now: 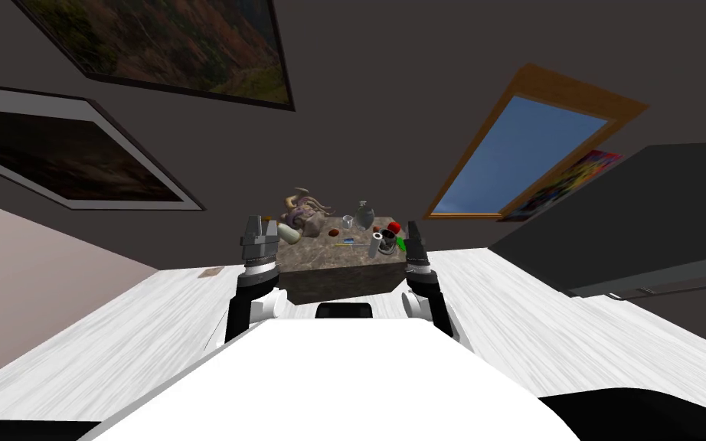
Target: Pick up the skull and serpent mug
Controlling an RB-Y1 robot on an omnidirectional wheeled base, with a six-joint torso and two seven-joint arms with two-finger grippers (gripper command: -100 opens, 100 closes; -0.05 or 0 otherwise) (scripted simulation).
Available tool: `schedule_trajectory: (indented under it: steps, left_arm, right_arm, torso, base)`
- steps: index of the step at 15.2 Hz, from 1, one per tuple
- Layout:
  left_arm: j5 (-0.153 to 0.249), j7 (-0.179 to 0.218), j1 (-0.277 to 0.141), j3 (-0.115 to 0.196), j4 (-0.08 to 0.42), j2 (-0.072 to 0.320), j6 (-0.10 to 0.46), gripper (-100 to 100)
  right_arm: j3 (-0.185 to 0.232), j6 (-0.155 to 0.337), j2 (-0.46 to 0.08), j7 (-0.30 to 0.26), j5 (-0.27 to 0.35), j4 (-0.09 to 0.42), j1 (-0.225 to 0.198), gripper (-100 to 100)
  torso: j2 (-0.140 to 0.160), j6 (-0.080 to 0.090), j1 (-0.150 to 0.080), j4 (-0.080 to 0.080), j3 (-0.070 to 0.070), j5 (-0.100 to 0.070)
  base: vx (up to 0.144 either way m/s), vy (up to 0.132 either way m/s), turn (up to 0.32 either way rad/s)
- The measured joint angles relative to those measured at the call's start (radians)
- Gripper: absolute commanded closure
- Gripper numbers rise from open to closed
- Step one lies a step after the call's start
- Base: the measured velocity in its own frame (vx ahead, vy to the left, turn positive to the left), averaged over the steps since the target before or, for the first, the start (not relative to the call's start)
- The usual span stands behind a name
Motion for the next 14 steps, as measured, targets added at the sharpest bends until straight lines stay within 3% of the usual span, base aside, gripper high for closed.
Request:
schedule_trajectory:
  steps: [14]
  left_arm:
    - [0.0,0.0,0.0,0.0,0.0,0.0,0.0,0]
  right_arm:
    - [0.026,0.003,-0.051,0.268,0.177,0.084,-0.031,-100]
  torso:
    - [0.0,0.0,0.001,0.0,0.0,0.0]
  base:
    - [0.003,-0.047,0.019]
